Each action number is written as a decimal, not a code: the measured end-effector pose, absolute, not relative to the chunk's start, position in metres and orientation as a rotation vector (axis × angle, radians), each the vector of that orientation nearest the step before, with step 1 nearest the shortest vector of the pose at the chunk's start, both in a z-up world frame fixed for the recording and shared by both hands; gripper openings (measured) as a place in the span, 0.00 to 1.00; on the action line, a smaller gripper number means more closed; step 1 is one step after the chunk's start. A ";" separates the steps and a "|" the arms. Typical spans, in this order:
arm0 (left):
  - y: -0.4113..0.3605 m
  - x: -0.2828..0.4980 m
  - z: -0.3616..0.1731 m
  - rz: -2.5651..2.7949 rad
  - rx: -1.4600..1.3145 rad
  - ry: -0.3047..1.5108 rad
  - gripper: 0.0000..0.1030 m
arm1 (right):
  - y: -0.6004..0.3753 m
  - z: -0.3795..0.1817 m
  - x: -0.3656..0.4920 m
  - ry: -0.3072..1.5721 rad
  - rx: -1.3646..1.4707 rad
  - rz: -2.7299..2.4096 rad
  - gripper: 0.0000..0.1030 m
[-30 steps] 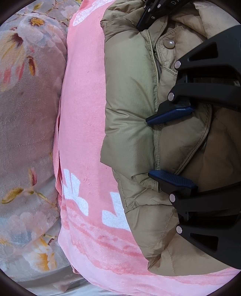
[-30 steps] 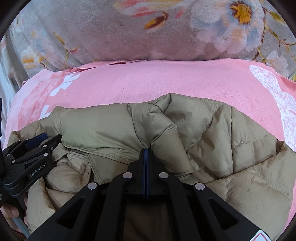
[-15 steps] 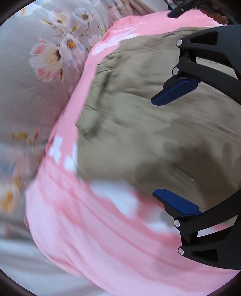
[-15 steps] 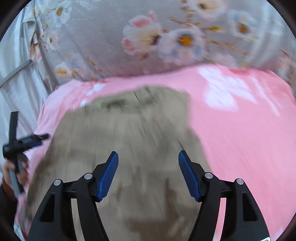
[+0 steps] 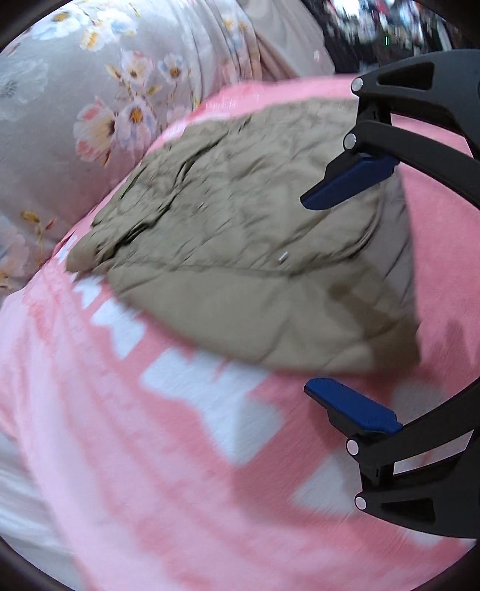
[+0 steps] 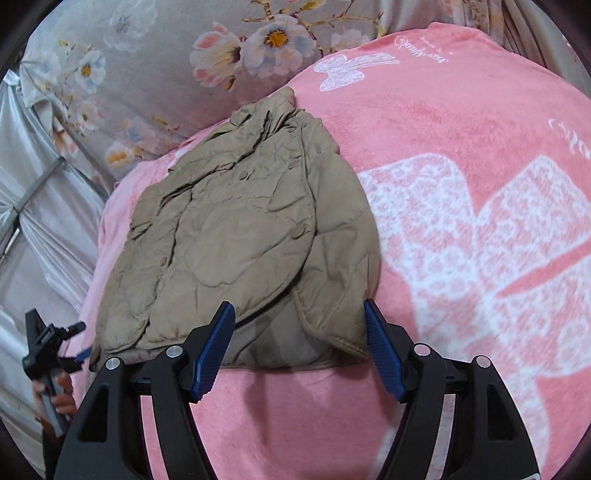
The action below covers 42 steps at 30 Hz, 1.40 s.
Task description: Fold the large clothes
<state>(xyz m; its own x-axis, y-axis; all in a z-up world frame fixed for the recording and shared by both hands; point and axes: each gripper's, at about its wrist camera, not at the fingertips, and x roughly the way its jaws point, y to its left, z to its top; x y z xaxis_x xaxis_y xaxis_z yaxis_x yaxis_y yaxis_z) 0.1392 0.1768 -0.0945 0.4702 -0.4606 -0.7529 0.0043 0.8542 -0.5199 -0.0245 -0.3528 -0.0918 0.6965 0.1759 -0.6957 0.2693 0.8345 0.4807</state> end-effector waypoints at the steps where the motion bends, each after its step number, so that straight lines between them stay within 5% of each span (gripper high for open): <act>1: 0.175 0.139 -0.098 -0.305 -0.507 1.063 0.83 | -0.352 -0.094 -0.025 0.799 0.617 -0.066 0.68; 3: 0.172 0.137 -0.104 -0.290 -0.519 1.059 0.78 | -0.354 -0.098 -0.024 0.784 0.670 -0.076 0.51; 4: 0.171 0.135 -0.103 -0.280 -0.509 1.049 0.67 | -0.354 -0.099 -0.024 0.785 0.679 -0.082 0.41; 5: 0.170 0.134 -0.101 -0.282 -0.503 1.044 0.51 | -0.355 -0.100 -0.023 0.799 0.682 -0.101 0.16; 6: 0.170 0.133 -0.100 -0.284 -0.500 1.040 0.43 | -0.358 -0.100 -0.023 0.805 0.691 -0.117 0.10; 8: 0.172 0.129 -0.096 -0.277 -0.492 1.036 0.09 | -0.361 -0.094 -0.028 0.775 0.718 -0.109 0.06; 29: 0.226 -0.030 0.126 -0.348 -0.397 0.533 0.02 | -0.321 0.118 -0.179 0.232 0.402 0.038 0.04; 35: 0.188 0.046 0.143 -0.261 -0.279 0.532 0.03 | -0.355 0.110 -0.084 0.263 0.502 -0.028 0.04; 42: 0.134 0.192 0.075 -0.093 -0.137 0.685 0.03 | -0.381 0.049 0.037 0.418 0.573 -0.152 0.04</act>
